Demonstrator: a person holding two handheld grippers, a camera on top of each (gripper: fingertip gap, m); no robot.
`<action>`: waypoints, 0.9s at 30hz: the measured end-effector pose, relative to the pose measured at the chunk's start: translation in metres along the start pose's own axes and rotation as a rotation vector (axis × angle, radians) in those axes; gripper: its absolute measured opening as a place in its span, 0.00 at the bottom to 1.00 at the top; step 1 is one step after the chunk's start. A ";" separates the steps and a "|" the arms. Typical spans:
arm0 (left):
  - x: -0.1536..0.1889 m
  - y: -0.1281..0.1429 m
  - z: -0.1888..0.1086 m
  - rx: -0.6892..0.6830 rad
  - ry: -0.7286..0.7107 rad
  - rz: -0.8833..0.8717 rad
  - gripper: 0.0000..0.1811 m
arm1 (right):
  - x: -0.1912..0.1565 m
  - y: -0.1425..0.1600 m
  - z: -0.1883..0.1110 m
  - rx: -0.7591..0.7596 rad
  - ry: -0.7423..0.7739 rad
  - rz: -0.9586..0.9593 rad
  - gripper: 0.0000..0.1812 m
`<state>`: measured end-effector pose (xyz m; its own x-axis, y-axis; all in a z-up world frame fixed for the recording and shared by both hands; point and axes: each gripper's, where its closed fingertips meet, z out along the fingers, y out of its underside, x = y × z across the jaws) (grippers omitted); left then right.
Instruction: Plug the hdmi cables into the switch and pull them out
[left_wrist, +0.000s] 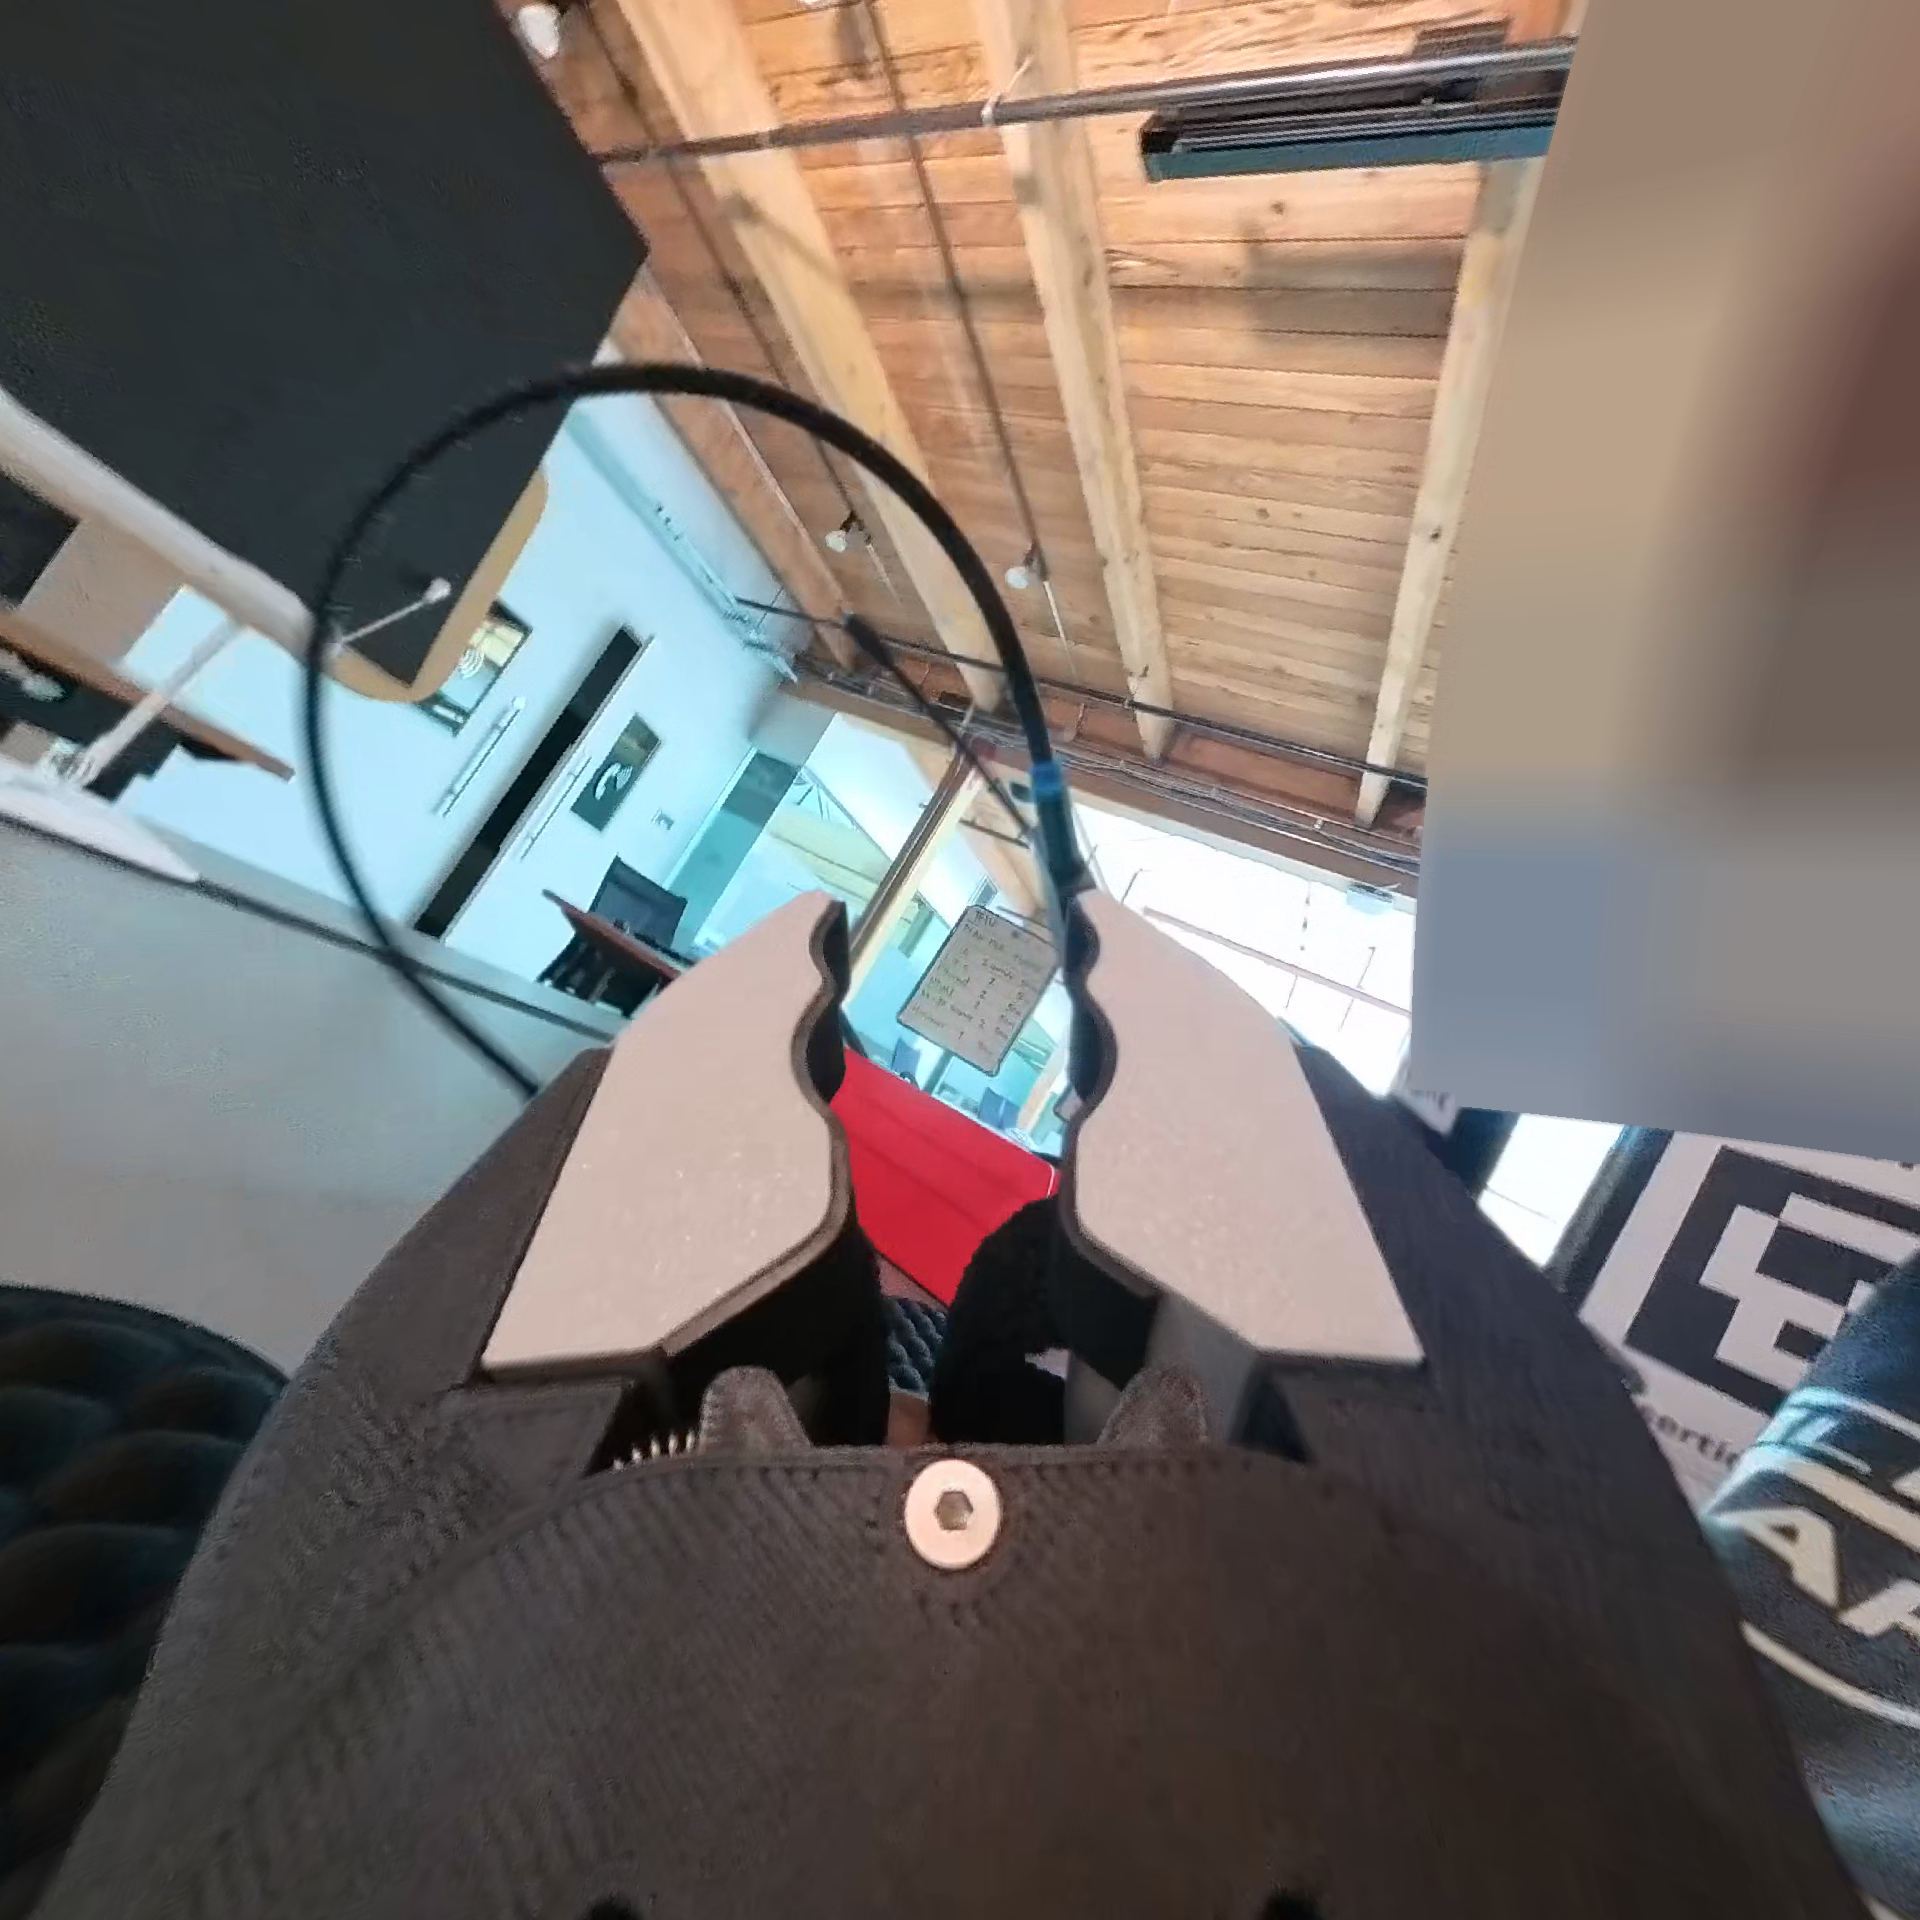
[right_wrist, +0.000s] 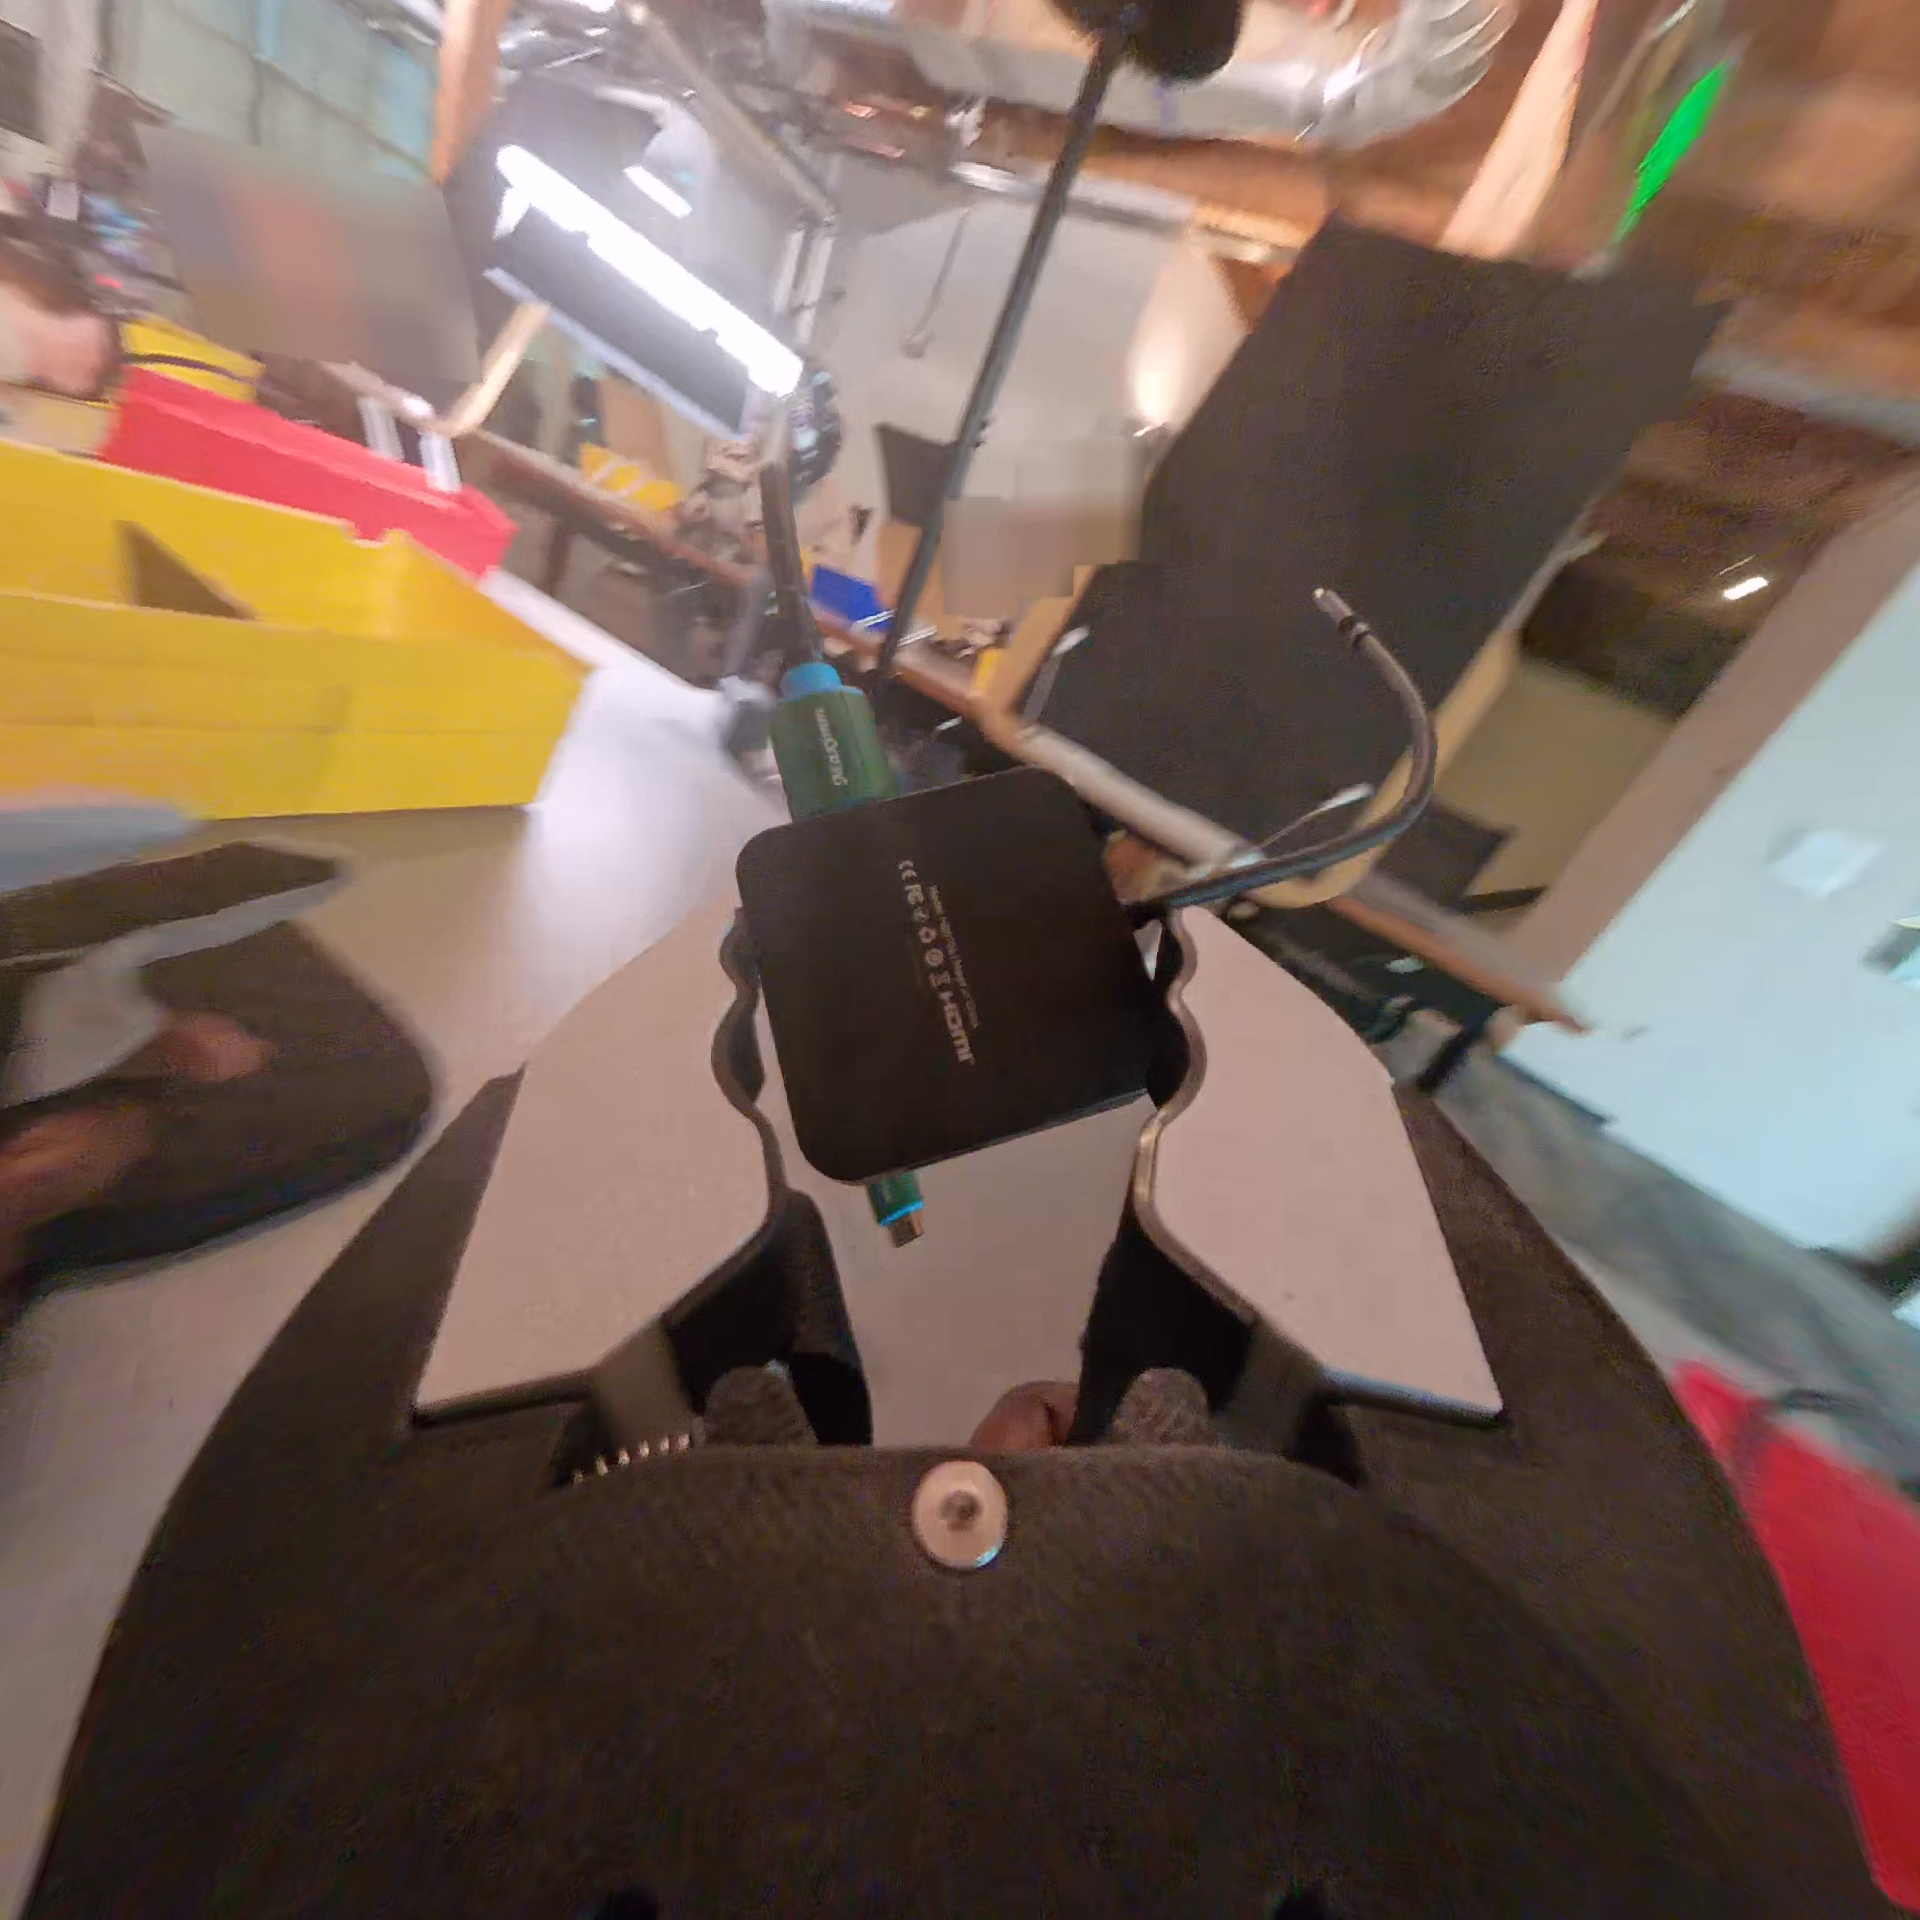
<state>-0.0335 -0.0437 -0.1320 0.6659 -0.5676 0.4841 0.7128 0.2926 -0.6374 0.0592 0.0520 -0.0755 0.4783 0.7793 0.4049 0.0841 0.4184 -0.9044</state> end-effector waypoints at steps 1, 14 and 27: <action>0.003 0.002 0.001 -0.005 0.010 0.022 0.21 | 0.023 -0.011 -0.004 0.016 0.053 -0.045 0.41; 0.007 0.004 0.002 -0.012 0.049 0.016 0.18 | 0.261 -0.002 -0.128 -0.236 0.761 -0.131 0.41; 0.008 -0.001 -0.001 0.021 0.072 -0.023 0.16 | 0.178 0.263 -0.149 -1.307 0.132 0.716 0.46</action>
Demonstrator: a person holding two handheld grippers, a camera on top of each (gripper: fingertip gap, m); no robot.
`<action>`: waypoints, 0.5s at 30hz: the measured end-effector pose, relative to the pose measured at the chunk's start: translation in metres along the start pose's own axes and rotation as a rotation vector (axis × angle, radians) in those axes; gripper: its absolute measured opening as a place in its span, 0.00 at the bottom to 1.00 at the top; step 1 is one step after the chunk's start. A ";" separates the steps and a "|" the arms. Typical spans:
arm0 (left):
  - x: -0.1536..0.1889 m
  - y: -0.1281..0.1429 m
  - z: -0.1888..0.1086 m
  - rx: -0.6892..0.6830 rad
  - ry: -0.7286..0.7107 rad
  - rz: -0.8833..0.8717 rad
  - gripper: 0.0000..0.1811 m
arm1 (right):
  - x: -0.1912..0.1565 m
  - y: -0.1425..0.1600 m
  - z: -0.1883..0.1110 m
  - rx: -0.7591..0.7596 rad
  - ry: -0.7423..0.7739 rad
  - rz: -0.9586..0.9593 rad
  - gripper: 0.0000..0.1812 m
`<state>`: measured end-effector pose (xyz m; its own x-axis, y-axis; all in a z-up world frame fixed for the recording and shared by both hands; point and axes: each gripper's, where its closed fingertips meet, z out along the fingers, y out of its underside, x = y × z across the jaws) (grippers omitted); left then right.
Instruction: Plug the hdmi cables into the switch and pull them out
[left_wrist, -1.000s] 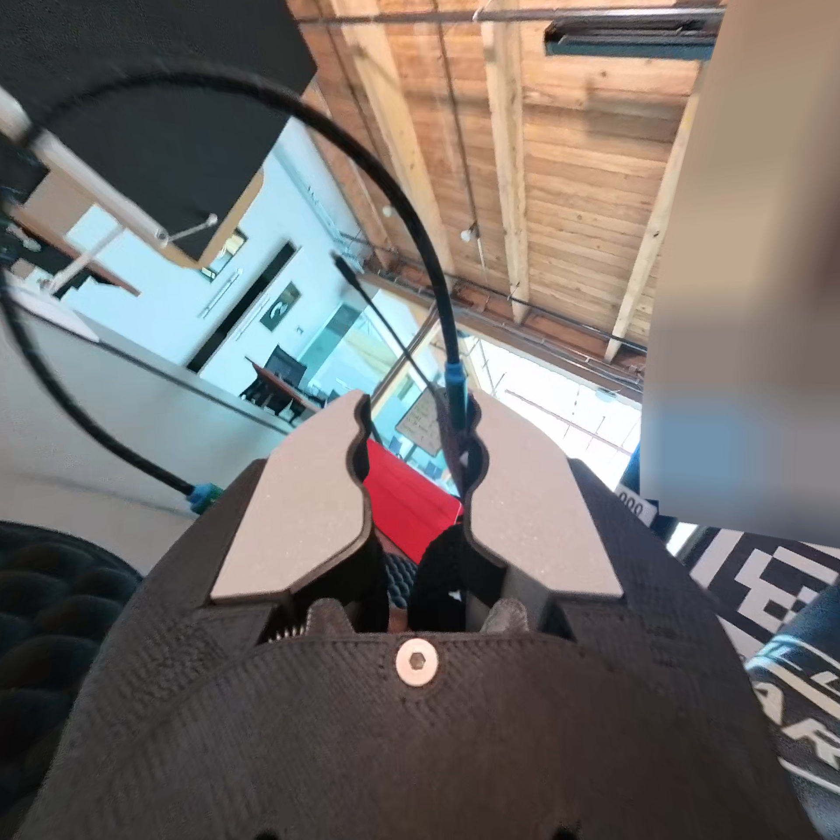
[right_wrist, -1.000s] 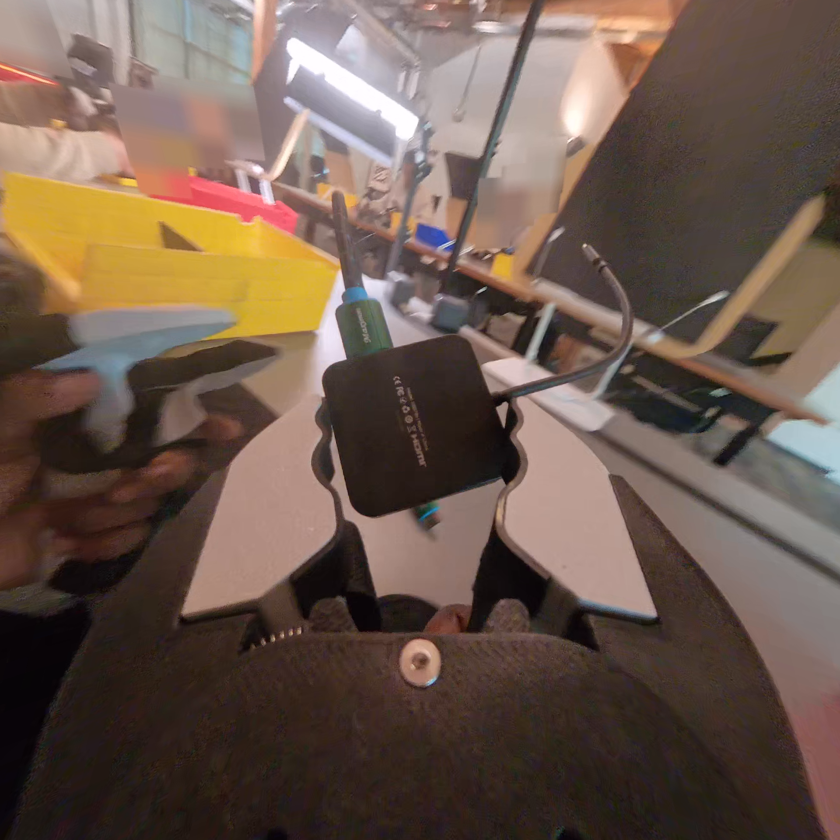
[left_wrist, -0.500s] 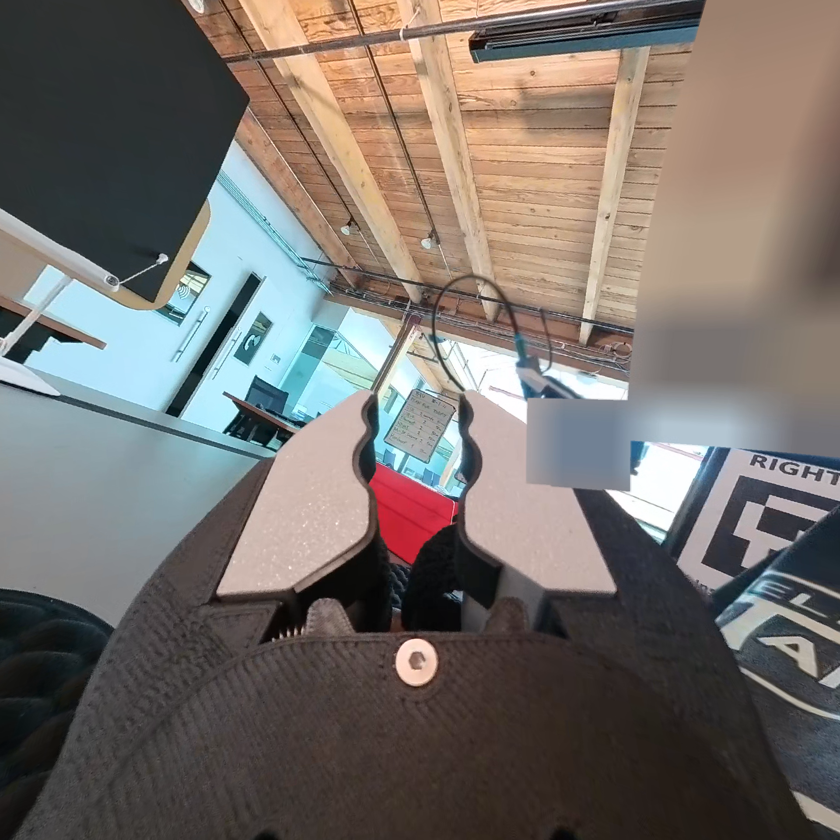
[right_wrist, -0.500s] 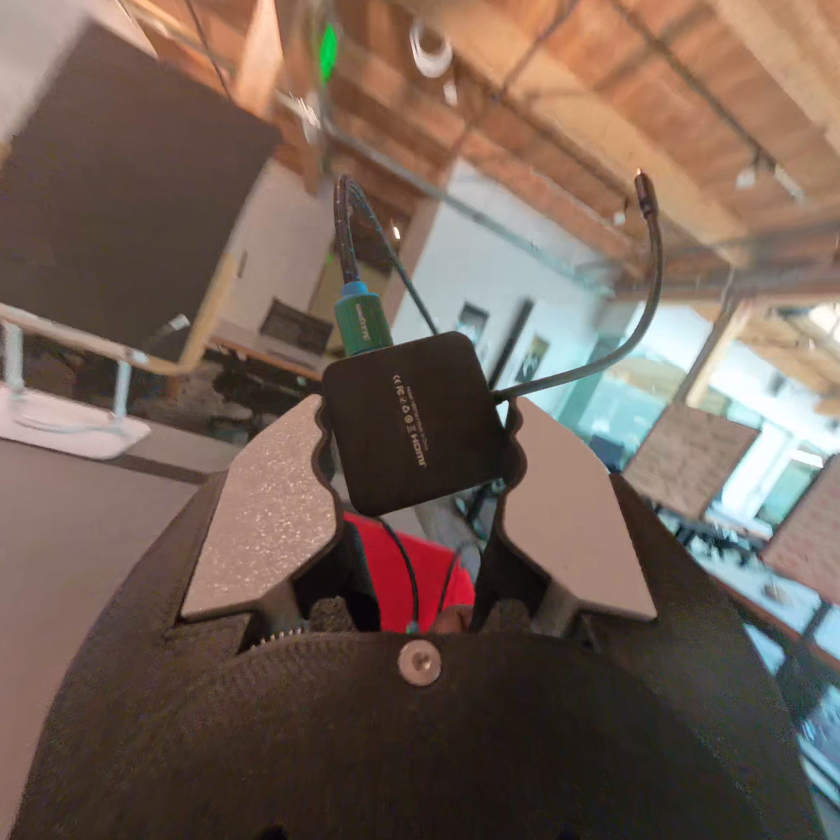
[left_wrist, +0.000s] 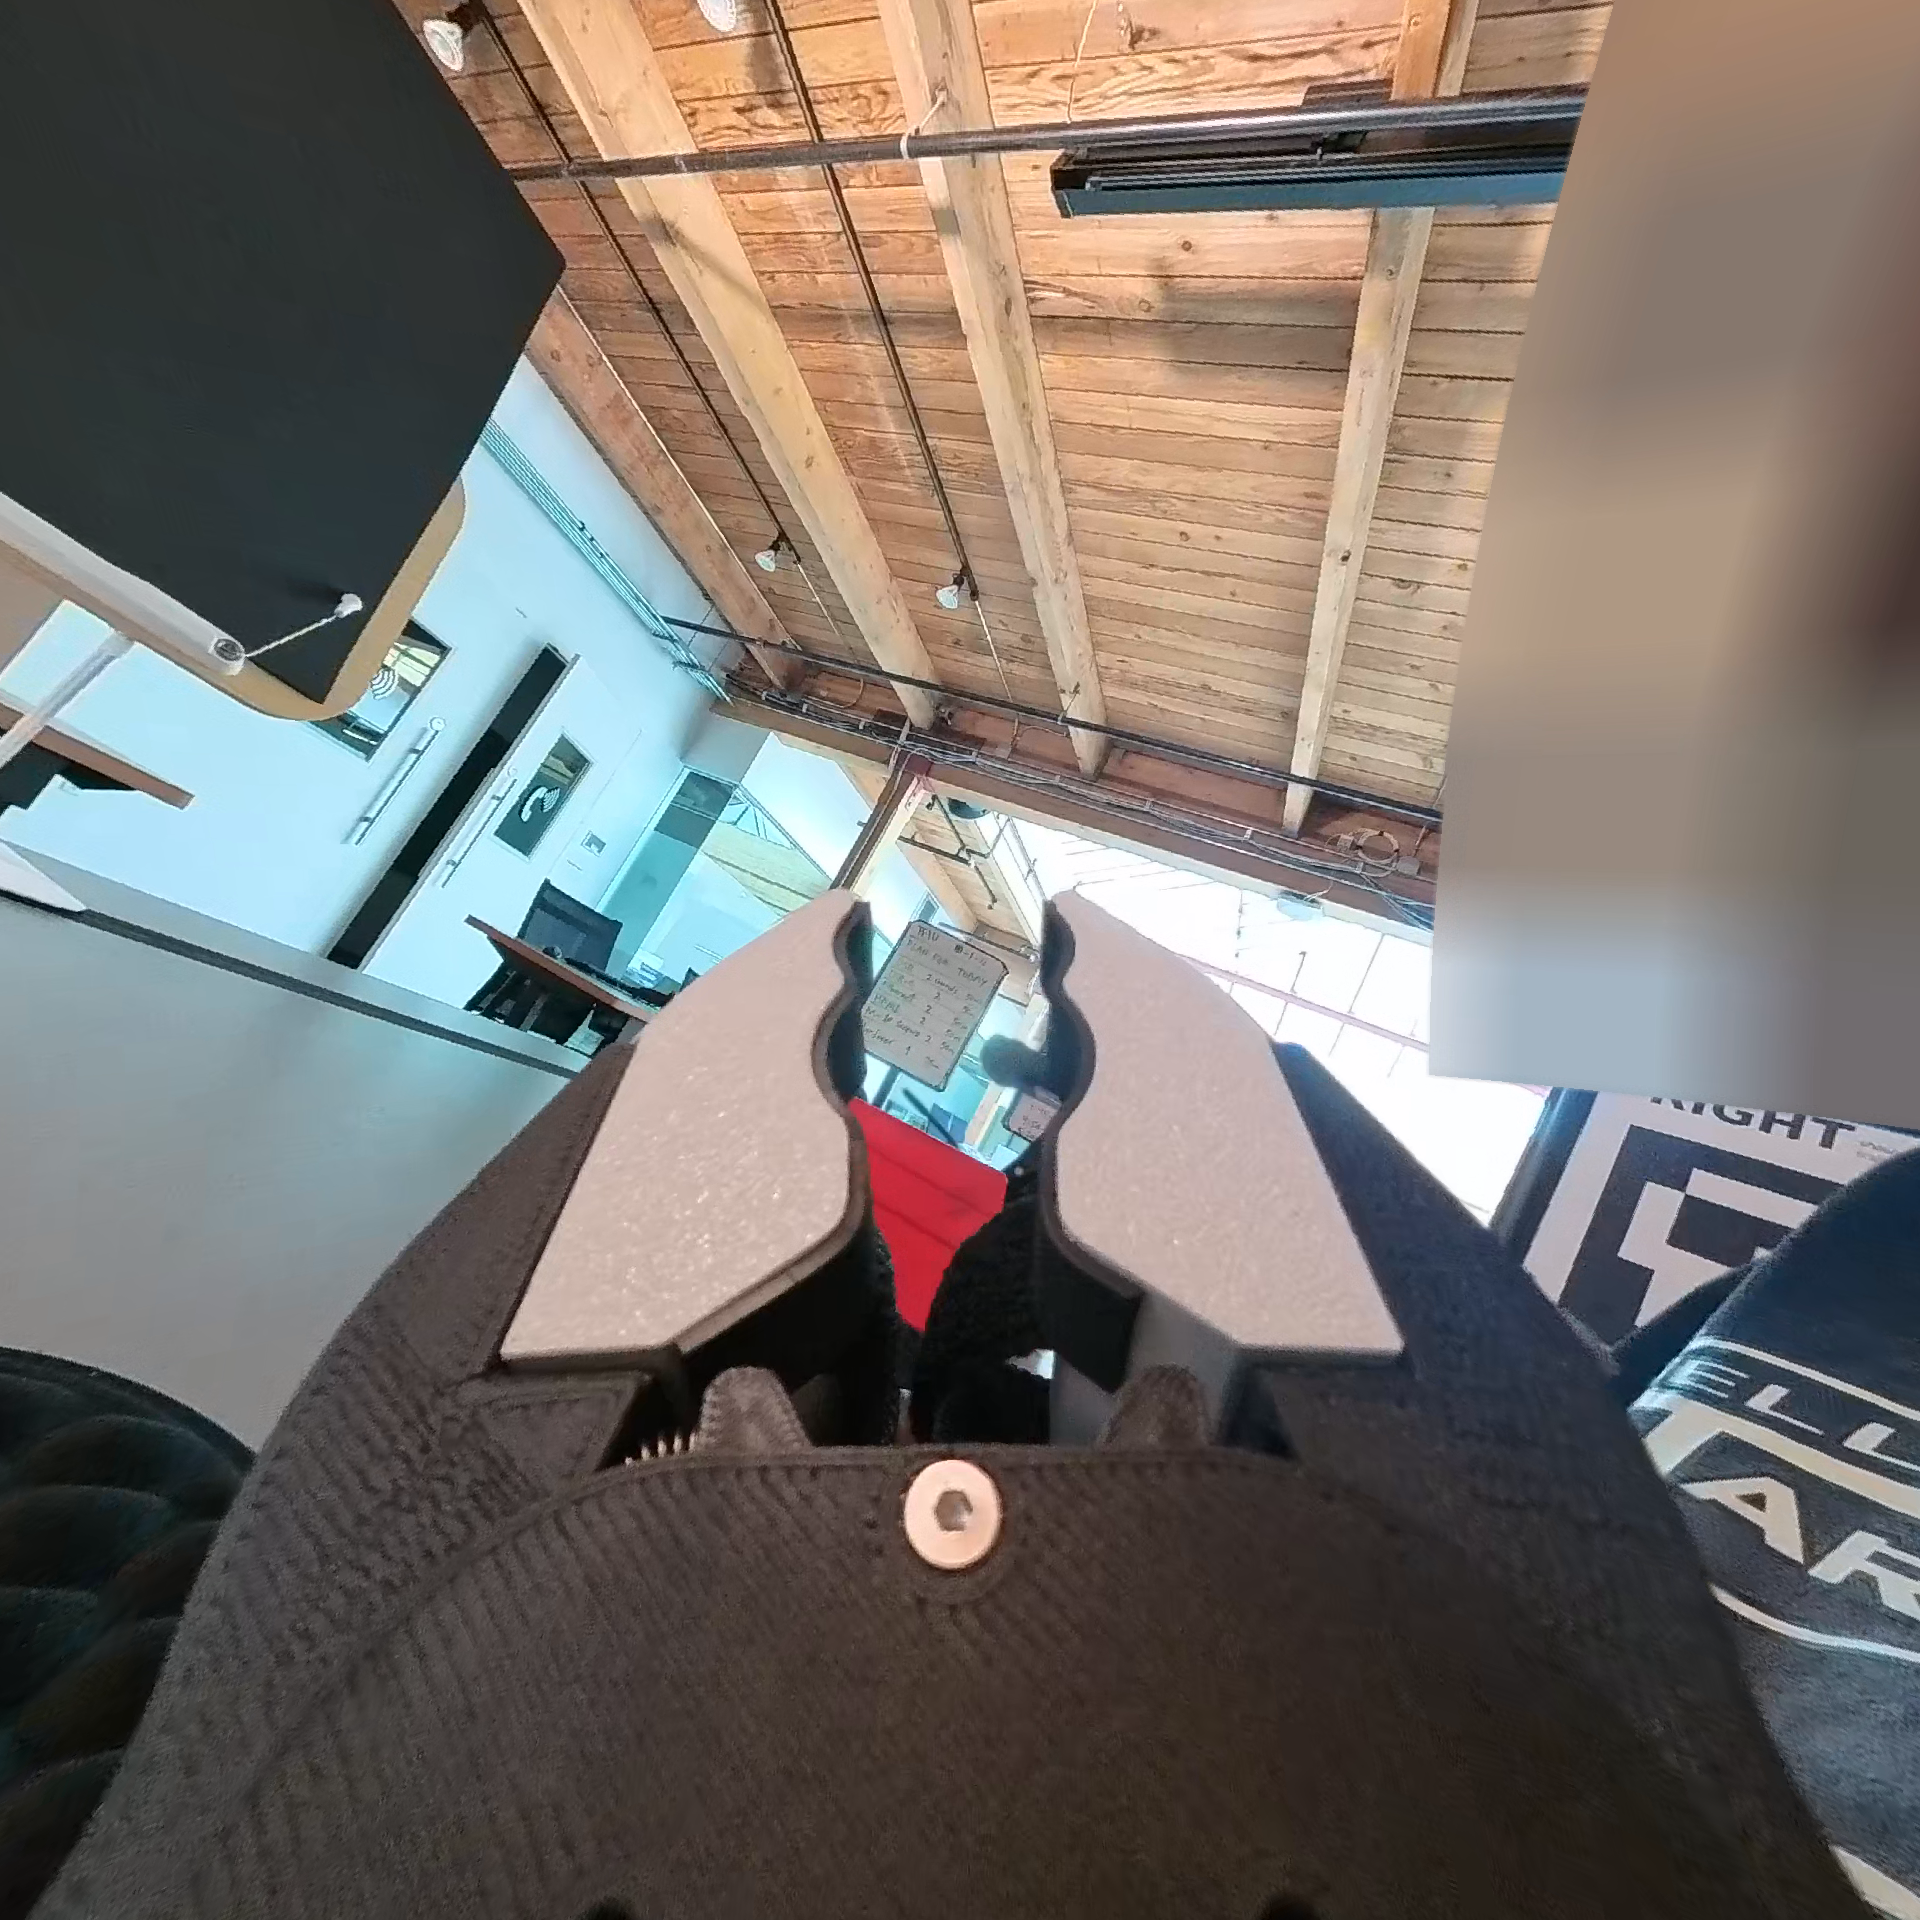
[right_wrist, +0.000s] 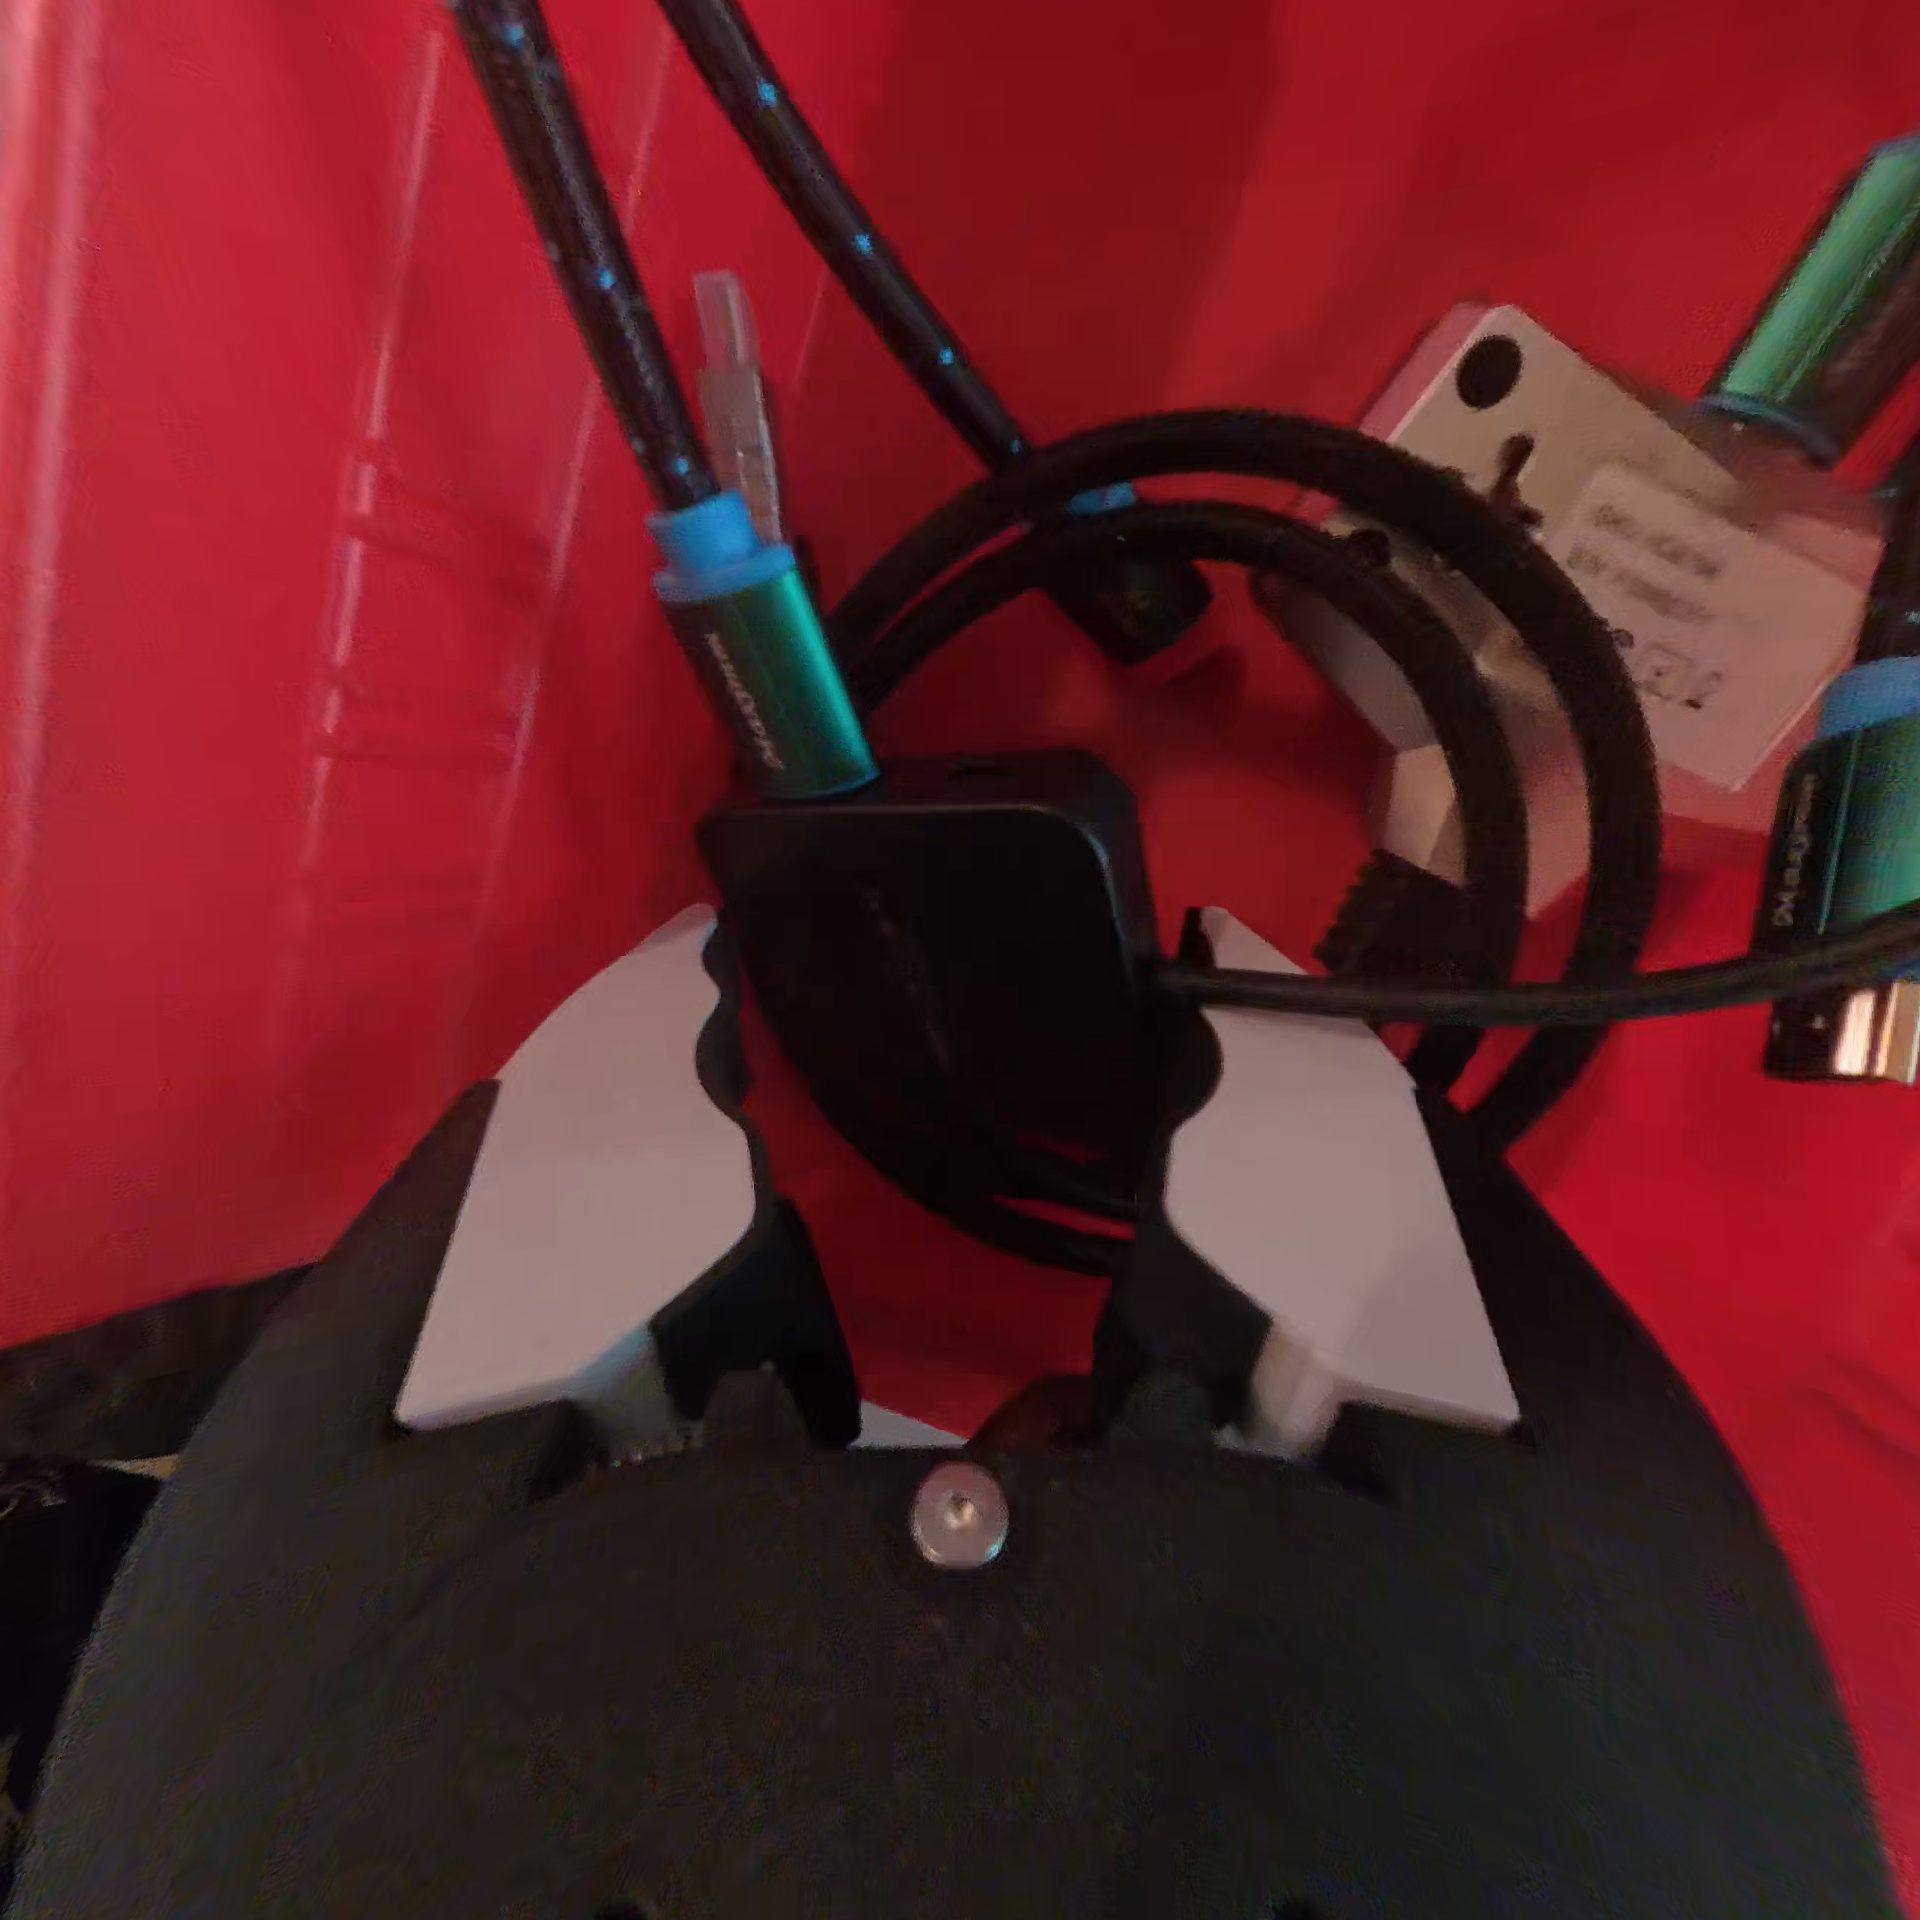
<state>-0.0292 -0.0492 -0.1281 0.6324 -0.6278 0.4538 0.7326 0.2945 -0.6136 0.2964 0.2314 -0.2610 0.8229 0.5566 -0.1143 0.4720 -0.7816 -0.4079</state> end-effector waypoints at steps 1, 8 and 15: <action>0.000 0.000 0.000 -0.002 0.001 0.001 0.17 | -0.003 -0.002 -0.003 0.019 -0.012 -0.009 0.49; 0.000 0.002 0.001 -0.015 0.002 -0.003 0.16 | 0.004 -0.038 -0.078 0.403 0.085 -0.037 0.60; 0.003 0.006 0.004 -0.028 -0.018 0.087 0.16 | 0.068 -0.054 -0.169 0.954 0.388 0.071 0.69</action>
<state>-0.0217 -0.0460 -0.1282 0.6982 -0.5873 0.4094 0.6674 0.3270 -0.6691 0.3803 0.2635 -0.0940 0.9643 0.2564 0.0655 0.1108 -0.1664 -0.9798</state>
